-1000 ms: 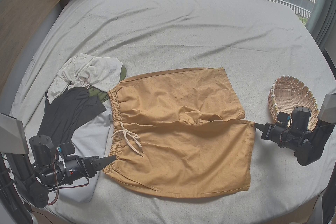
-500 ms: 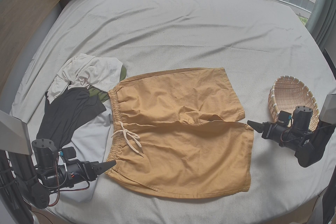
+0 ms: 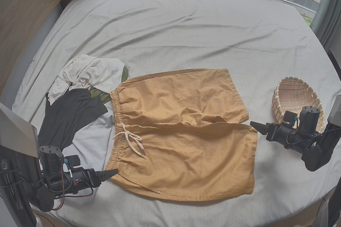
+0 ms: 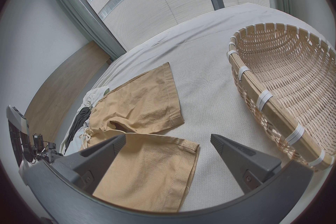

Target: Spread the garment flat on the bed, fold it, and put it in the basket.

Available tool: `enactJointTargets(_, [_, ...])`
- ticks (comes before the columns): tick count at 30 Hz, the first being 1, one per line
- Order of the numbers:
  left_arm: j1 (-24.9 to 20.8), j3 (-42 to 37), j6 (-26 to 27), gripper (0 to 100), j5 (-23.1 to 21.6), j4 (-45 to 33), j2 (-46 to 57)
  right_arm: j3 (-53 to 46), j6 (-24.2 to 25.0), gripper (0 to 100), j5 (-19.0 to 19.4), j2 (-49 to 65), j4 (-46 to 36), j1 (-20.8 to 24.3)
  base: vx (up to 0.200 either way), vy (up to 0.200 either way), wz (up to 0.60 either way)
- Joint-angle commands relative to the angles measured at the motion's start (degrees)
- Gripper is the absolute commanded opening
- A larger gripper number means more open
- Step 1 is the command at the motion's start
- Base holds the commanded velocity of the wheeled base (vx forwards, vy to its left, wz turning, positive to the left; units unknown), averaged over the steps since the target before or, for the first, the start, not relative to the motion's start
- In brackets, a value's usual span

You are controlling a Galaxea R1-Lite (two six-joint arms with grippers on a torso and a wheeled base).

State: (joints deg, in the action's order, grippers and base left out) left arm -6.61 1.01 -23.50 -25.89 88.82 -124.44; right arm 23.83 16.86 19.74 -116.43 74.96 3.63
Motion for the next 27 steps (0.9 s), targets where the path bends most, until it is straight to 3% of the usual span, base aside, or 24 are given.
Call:
enactJointTargets(1, [-0.5,-0.3,-0.1,100,-0.1,0.0,-1.9,-0.1,0.0,100,0.0,0.3,0.2,0.1,0.0,0.0,0.0])
enactJointTargets(14, [-0.3,4.0,-0.1,100,0.2,0.0,-5.7,-0.3,0.0,100,0.0,1.1,0.1,0.3,0.0,0.0,0.0])
enactJointTargets(15, [-0.2,4.2,-0.1,0,0.2,0.1,-5.7,-0.5,0.0,100,0.0,1.2,0.2,0.3,0.0,0.0,0.0])
enactJointTargets(25, [-0.1,4.3,-0.1,0,0.1,0.0,-5.5,-2.0,-0.2,100,0.1,1.7,-0.1,0.4,0.0,0.0,0.0])
enactJointTargets(27, [0.0,4.1,-0.1,0,0.1,0.1,-5.2,-5.9,-0.6,100,0.1,1.7,-0.3,1.6,0.0,0.0,0.0])
